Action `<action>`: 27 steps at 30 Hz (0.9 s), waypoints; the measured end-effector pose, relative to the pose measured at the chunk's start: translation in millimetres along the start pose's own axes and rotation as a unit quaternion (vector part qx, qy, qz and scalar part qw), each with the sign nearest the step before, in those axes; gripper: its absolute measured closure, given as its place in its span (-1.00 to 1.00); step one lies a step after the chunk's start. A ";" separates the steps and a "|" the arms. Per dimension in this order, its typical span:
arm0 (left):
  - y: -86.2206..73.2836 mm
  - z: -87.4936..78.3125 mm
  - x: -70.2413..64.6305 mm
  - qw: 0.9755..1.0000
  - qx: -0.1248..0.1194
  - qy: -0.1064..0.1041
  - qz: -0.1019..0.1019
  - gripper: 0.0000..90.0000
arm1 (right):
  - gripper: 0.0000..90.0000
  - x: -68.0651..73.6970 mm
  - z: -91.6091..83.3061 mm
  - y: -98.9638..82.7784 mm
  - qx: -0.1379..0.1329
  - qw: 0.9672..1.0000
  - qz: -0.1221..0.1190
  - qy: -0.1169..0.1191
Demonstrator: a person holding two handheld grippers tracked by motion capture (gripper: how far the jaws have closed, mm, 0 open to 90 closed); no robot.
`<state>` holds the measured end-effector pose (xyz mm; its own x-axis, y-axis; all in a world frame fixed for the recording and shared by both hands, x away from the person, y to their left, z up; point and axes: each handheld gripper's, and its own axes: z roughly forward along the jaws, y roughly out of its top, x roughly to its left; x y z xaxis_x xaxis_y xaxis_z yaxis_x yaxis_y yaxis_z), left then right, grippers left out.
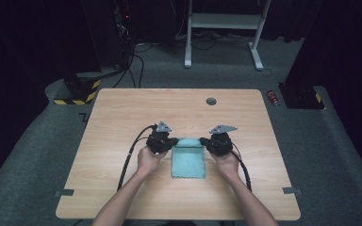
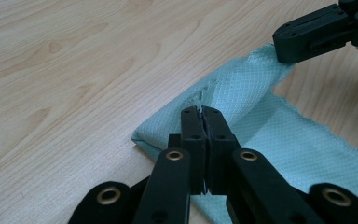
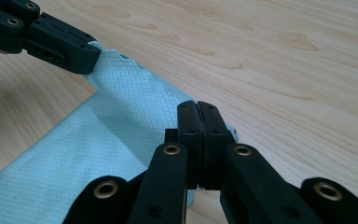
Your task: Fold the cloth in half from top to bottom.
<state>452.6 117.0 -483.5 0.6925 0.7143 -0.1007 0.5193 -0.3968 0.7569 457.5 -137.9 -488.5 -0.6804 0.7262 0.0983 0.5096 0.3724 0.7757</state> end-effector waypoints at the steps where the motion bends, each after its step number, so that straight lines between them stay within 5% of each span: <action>1: -0.8 -0.6 -1.3 1.000 -0.001 -0.001 0.000 0.96 | 0.99 0.7 -1.1 -1.8 -0.001 1.000 -0.003 0.001; 15: -9.8 -10.7 -7.8 1.000 -0.007 -0.012 -0.004 0.96 | 0.99 12.1 -8.8 -9.2 0.000 1.000 -0.024 0.005; 27: -11.4 -14.0 -15.0 1.000 -0.009 -0.013 0.009 0.96 | 0.99 12.6 -14.3 -13.6 -0.002 1.000 -0.019 0.012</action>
<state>429.3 118.8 -481.6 0.7149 0.6916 -0.1034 0.4970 -0.3986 0.7708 434.5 -142.1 -488.9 -0.7119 0.6971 0.0845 0.4810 0.3964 0.7820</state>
